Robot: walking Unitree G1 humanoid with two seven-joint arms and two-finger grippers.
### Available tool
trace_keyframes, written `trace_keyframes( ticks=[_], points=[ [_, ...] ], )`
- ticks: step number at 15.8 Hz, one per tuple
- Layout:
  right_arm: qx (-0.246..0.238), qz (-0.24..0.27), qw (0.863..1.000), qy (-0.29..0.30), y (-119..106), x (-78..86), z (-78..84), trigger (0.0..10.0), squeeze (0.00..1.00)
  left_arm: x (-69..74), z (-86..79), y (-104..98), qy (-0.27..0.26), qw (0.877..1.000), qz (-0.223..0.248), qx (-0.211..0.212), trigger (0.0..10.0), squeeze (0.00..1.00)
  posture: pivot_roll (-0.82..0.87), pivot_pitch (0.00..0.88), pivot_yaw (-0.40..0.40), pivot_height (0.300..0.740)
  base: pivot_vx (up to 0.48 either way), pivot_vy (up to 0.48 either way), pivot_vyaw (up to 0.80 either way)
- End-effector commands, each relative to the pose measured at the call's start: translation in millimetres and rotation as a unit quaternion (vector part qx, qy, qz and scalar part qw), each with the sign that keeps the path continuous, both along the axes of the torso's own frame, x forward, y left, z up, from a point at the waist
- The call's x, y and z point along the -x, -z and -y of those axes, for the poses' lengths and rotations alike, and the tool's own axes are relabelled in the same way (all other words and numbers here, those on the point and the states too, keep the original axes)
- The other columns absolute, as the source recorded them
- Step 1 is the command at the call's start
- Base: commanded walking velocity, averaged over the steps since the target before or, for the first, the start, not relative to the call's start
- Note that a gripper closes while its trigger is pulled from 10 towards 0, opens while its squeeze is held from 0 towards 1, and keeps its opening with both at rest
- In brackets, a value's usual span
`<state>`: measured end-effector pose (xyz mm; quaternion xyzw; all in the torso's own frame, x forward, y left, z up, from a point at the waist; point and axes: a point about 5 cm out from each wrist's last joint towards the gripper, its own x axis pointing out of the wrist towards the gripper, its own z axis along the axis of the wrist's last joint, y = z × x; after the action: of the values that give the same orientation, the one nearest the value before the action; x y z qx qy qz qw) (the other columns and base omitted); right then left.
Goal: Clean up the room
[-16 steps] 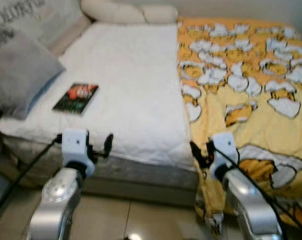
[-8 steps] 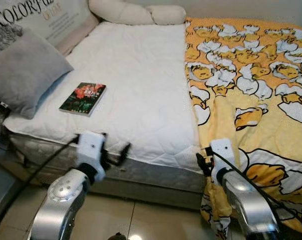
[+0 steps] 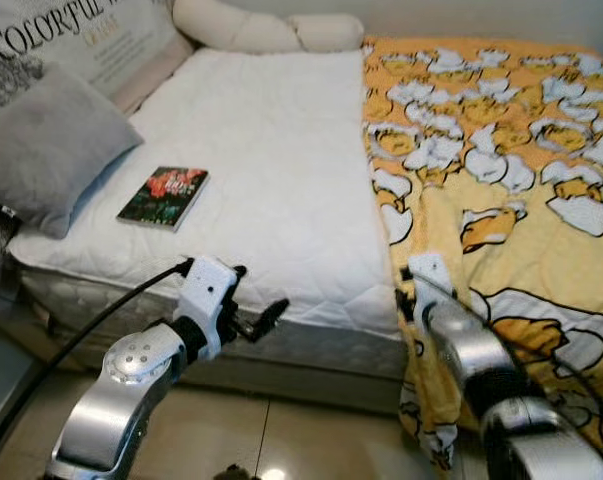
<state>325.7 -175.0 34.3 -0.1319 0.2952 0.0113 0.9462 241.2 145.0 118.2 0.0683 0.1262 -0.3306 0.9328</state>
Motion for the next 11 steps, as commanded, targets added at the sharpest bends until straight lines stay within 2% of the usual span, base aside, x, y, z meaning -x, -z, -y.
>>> trace_keyframes(
  ticks=[1,2,5,10,11],
  points=[
    [-0.017,0.007,1.0,0.005,-4.2,-7.4,0.5,10.0,0.0,3.5,5.1,-9.4,0.035,0.999,0.002,-0.002,10.0,0.0,0.13,0.111,0.039,0.74,0.0,0.0,0.0],
    [-0.027,0.007,1.0,0.002,-6.2,-11.1,-1.4,10.0,0.0,7.1,7.4,-11.8,0.05,0.999,-0.002,-0.003,10.0,0.0,0.15,0.127,0.042,0.74,0.0,0.0,0.0],
    [-0.007,0.01,1.0,-0.003,-9.0,-16.0,-2.0,10.0,0.0,16.2,10.2,-17.5,0.063,0.998,-0.007,-0.003,10.0,0.0,0.18,0.177,0.052,0.74,0.0,0.0,0.0],
    [0.023,0.002,1.0,-0.001,-4.9,-14.4,0.1,10.0,0.0,30.7,10.0,-24.5,0.069,0.997,-0.023,-0.004,10.0,0.0,0.23,0.241,0.073,0.74,0.0,0.0,0.0],
    [0.034,0.0,0.999,0.0,-4.3,-13.9,2.0,9.5,0.0,32.1,9.6,-25.3,0.068,0.997,-0.025,-0.004,10.0,0.0,0.24,0.247,0.074,0.74,0.0,0.0,0.0]
  ],
)
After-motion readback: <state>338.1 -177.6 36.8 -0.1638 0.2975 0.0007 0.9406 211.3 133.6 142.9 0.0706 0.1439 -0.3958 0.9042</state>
